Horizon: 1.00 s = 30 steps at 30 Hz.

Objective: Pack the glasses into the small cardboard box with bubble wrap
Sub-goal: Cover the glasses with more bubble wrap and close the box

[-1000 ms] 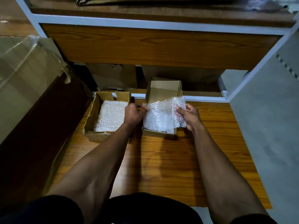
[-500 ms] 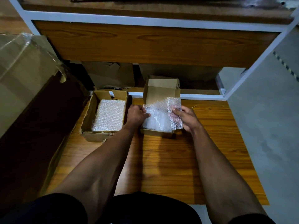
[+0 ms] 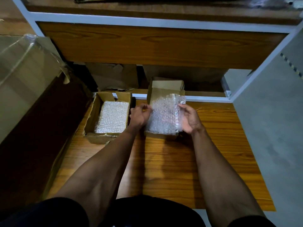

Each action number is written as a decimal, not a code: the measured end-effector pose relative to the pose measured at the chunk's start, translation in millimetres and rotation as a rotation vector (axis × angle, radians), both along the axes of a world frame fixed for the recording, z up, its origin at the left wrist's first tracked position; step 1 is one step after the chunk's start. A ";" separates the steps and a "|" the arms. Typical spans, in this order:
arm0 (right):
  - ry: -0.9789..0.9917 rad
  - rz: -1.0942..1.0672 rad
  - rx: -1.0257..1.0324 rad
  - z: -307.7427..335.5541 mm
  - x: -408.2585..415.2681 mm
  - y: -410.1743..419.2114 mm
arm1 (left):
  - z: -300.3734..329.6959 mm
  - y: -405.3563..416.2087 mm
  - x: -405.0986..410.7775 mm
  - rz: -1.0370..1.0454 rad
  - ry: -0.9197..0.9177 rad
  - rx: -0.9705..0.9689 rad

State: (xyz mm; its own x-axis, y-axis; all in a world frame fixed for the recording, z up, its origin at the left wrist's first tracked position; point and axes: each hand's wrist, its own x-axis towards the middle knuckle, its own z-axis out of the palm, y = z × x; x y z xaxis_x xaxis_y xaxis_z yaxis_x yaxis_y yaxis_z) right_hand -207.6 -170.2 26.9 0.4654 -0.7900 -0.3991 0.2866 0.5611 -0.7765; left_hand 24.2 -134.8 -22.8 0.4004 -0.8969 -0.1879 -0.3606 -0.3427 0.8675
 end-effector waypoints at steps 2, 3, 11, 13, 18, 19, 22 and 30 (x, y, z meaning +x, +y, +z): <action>-0.009 -0.033 0.025 0.9 4.0 0.5 | 6.1 2.6 1.1 -0.012 0.152 0.000; -0.014 -0.050 0.034 1.9 5.7 1.0 | 9.2 3.7 1.1 -0.016 0.235 -0.007; -0.040 -0.153 0.020 2.3 18.3 -1.7 | 33.1 8.1 1.7 -0.130 0.590 -0.063; -0.049 -0.152 0.000 0.2 18.0 -3.1 | 38.6 9.6 2.9 -0.170 0.707 -0.044; -0.009 -0.173 -0.037 -3.4 11.4 -2.7 | 35.6 9.5 12.6 -0.213 0.892 0.007; -0.012 -0.164 -0.043 -3.0 10.2 -1.7 | 34.3 9.1 13.4 -0.213 0.928 0.011; 0.007 -0.164 -0.017 -4.8 6.6 1.7 | 38.6 9.9 12.1 -0.224 1.007 -0.015; 0.073 -0.206 -0.070 -19.2 0.7 -9.1 | 38.6 9.1 14.5 -0.199 1.035 -0.047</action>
State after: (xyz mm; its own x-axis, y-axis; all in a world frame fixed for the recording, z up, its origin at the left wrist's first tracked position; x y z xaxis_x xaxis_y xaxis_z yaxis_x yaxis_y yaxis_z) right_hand -206.9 -179.3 7.7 0.2637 -0.8923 -0.3664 0.3308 0.4405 -0.8346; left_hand 38.7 -125.7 15.8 -0.0902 -0.9442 -0.3169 0.5173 -0.3163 0.7952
